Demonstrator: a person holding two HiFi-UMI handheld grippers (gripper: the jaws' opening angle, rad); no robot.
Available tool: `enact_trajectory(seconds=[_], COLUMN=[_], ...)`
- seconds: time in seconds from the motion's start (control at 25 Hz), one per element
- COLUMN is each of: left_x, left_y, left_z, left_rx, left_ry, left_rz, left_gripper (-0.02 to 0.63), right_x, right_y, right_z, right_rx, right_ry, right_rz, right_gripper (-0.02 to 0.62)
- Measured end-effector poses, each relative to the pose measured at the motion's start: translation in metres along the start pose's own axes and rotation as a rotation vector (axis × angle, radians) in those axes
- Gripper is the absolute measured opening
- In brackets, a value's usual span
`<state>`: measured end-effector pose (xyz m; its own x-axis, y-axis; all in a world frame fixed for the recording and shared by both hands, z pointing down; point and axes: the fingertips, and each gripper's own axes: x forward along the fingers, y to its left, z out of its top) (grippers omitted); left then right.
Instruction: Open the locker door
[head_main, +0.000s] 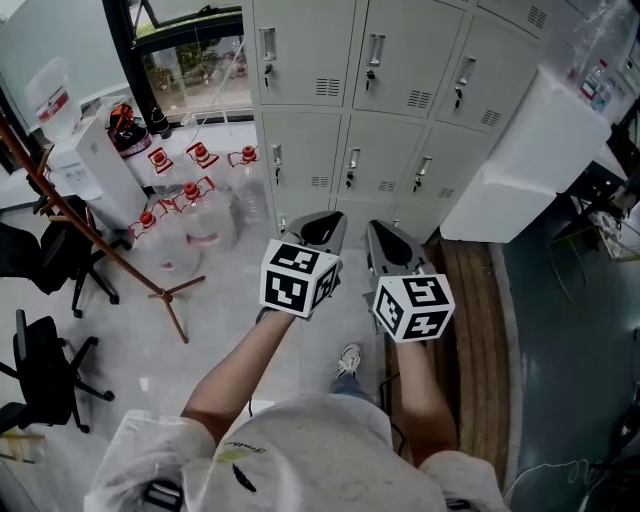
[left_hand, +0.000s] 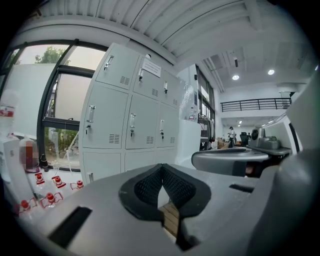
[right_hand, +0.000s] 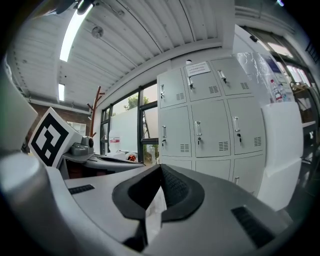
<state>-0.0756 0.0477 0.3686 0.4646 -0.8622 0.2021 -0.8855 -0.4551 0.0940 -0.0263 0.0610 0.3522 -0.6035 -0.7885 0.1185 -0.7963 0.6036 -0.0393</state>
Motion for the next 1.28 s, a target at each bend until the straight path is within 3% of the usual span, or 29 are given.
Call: enact_trajectory(seconds=[0.72,1.28], left_x=[0.144,0.205], left_y=[0.042,0.044], left_z=[0.033,0.052], left_rx=[-0.006,-0.003], left_ry=[0.025,0.018], left_rz=[0.092,0.18], left_gripper=[0.006,0.006], right_x=[0.112,0.136], right_y=[-0.119,-0.179], right_z=[0.013,0.027], right_rx=[0.069,0.148], right_ry=[-0.005,-0.038], right_rz=[0.13,0.23], right_gripper=[-0.002,-0.002])
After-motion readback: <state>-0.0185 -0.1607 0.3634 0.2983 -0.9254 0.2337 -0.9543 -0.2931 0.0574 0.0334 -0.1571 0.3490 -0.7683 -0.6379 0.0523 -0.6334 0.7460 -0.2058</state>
